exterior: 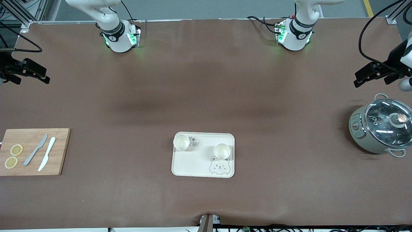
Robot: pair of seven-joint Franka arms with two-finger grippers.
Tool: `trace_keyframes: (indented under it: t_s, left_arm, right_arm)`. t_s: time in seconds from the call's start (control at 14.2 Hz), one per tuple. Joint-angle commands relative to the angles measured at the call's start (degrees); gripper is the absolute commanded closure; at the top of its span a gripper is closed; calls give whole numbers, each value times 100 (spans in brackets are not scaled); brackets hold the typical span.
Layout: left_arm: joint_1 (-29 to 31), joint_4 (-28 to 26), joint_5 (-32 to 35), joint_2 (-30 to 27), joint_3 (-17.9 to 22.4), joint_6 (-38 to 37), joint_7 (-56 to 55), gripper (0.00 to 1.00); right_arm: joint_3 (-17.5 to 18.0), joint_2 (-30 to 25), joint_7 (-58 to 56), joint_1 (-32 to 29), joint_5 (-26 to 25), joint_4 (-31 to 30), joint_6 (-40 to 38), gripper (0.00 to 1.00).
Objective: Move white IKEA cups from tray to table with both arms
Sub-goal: 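Move the left gripper from the pot toward the cup on the tray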
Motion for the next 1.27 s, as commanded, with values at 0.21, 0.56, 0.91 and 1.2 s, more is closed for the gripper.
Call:
trace_keyframes:
  t_s: [0.21, 0.56, 0.91, 1.2]
  left_arm:
    - [-19, 116, -4, 48, -15, -106, 76, 0]
    - [-71, 186, -4, 276, -24, -106, -3, 0]
    - [-844, 177, 374, 575, -121, -89, -820, 0]
    - [-1003, 151, 286, 900, -208, 262, -1146, 0]
  right_arm:
    - [67, 14, -94, -114, -59, 34, -73, 0]
    - [58, 23, -94, -114, -59, 34, -73, 0]
    - [67, 49, -77, -184, -15, 61, -38, 0]
    - [67, 111, -77, -228, -15, 105, -55, 0]
